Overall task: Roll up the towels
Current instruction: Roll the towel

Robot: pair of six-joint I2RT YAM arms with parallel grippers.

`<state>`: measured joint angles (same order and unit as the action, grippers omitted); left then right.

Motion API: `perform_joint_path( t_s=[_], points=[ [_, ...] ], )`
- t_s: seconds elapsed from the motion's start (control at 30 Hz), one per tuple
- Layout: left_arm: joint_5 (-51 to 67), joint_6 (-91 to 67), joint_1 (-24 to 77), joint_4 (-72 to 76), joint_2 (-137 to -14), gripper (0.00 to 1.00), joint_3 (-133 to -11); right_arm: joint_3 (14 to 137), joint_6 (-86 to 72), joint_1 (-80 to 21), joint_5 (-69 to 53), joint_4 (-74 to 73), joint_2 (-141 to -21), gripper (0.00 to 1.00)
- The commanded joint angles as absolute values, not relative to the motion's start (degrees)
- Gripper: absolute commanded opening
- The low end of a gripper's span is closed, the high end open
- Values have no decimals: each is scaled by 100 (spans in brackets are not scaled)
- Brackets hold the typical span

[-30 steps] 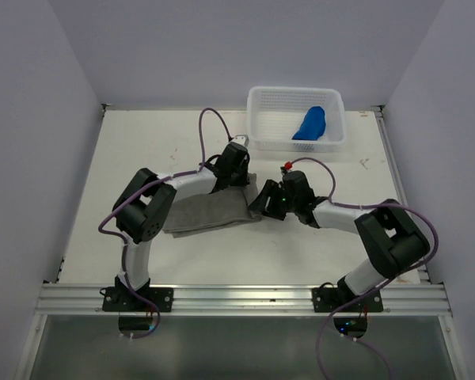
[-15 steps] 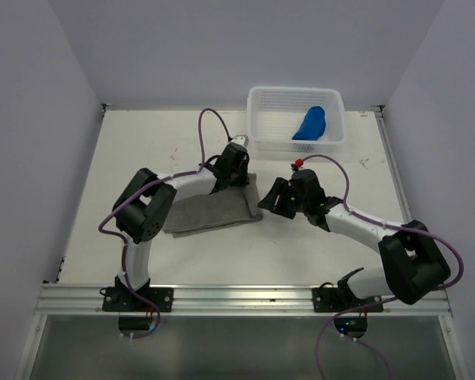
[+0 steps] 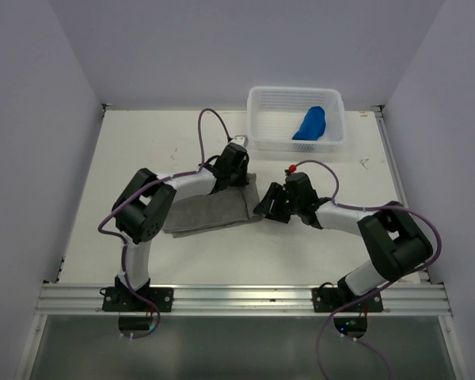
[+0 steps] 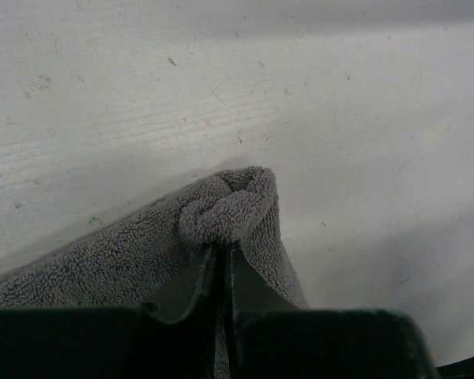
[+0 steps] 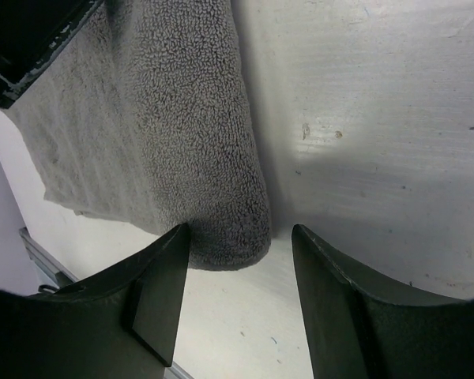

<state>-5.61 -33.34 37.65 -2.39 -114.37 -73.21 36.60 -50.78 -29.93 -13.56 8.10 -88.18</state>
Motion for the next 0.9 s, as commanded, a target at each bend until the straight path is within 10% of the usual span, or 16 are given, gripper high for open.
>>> perform_joint_path(
  t_s=[0.0, 0.5, 0.87],
  points=[
    [-817, -3146, 3691, -527, -11382, 0, -7128, 3735, -5185, -2979, -1590, 1239, -8956, 58],
    [-896, -3252, 3691, -466, -11347, 0, -6970, 3481, -5352, -3199, -1512, 1977, -9351, 38],
    [-870, -3278, 3674, -510, -11224, 1, -6908, 3726, -4424, -3436, -766, 864, -8781, 0]
  ],
)
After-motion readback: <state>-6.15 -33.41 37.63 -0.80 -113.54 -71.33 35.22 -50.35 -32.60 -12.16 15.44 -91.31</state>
